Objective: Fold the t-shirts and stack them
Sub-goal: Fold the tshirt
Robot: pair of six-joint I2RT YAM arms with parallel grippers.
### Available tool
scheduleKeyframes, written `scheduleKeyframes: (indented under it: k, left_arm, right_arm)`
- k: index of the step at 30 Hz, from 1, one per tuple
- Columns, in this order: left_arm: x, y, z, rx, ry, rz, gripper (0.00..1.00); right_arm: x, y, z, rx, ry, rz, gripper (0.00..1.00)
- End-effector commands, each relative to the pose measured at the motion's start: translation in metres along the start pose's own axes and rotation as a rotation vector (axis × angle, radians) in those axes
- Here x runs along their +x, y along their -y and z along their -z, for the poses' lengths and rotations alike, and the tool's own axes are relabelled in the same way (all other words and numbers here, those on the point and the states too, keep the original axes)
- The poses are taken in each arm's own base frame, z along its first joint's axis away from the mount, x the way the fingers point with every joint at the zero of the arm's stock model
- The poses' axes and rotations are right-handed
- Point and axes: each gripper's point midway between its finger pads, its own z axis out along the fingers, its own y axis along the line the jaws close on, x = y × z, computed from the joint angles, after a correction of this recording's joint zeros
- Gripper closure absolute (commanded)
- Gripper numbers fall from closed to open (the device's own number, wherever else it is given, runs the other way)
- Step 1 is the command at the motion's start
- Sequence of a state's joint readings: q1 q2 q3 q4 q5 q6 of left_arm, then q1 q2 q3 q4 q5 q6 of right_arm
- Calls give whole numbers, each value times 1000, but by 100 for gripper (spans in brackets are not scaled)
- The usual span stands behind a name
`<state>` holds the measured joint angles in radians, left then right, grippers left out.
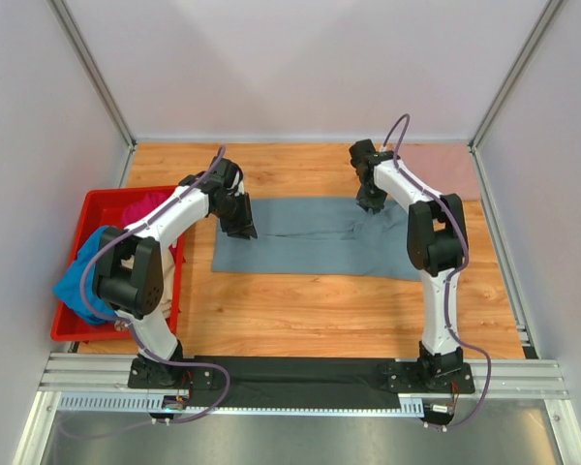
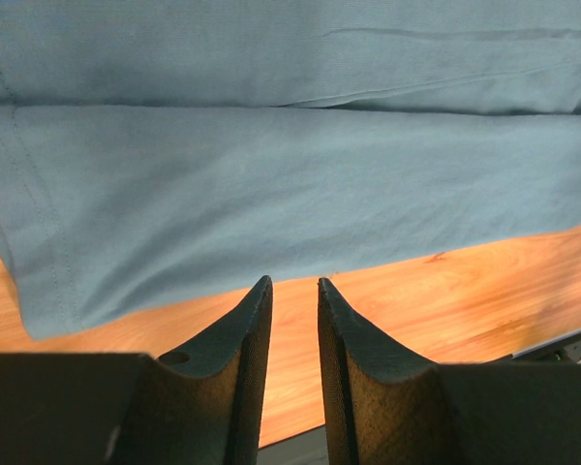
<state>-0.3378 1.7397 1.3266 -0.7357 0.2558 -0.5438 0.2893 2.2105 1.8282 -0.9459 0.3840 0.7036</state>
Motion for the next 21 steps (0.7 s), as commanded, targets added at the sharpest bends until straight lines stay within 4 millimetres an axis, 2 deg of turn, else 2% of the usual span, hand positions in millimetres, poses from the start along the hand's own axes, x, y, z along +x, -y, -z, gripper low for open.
scheduleKeyframes:
  k: [1,7,13,21]
  left_arm:
    - [-7,4,11,13,38,-9,67]
    - [-8,2,11,2,39,-16,67]
    - [-8,2,11,2,36,-17,67]
    - [-12,4,11,9,37,-18,68]
  right_arm:
    - [-12,-8,1,-12,34,-26,72]
    - [-12,-7,-4,7,35,-20,78]
    - [-16,-7,-2,6,47,-13,99]
    - [-20,-9,9,-29,63,-4,100]
